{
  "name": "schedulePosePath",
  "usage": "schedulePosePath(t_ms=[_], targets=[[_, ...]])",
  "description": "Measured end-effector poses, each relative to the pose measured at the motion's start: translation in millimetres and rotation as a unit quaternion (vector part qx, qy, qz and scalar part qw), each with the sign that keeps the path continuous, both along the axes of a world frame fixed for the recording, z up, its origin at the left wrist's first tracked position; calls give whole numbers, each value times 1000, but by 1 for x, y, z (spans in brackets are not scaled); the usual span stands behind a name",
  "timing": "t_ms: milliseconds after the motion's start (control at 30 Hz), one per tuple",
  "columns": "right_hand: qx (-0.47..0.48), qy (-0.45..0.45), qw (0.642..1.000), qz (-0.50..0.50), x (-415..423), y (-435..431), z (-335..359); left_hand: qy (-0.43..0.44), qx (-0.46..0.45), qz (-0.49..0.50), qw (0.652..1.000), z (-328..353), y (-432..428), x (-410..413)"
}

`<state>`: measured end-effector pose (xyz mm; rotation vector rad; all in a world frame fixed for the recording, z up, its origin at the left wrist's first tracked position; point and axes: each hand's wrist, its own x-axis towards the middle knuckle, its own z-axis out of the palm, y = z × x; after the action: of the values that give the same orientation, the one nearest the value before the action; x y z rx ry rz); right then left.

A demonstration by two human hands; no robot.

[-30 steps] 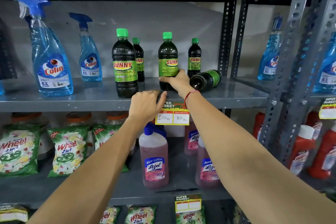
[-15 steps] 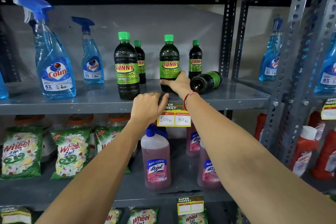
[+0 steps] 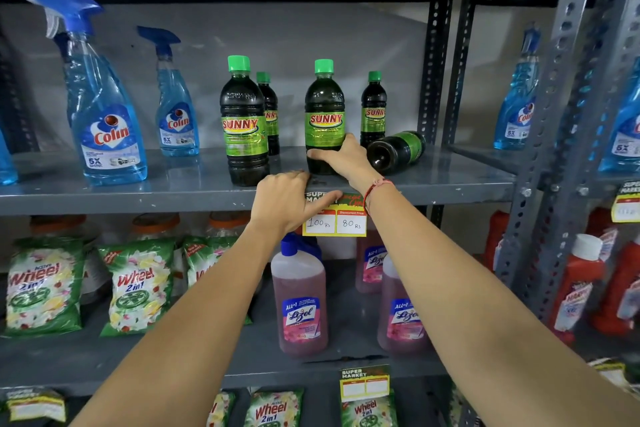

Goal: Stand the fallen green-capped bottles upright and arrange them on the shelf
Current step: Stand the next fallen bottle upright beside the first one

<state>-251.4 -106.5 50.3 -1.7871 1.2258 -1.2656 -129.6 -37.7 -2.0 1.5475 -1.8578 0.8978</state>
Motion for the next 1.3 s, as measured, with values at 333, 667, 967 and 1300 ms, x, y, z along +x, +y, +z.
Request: schedulePosePath(t_ms=[333,667,967,1300], targets=[[-48,15,998,21,-19,28,-11,7,12,16,1000,0,1,-2],[-36,0,999,27,-24,36,-7,8,6,14,1000,2,4,-4],[-48,13,998,35,-27,45,-7,-3,-19,17,1000,-1,-1,-2],[-105,3,993,47,-38,57,-7,11,-14,21,1000,-1,5,-6]])
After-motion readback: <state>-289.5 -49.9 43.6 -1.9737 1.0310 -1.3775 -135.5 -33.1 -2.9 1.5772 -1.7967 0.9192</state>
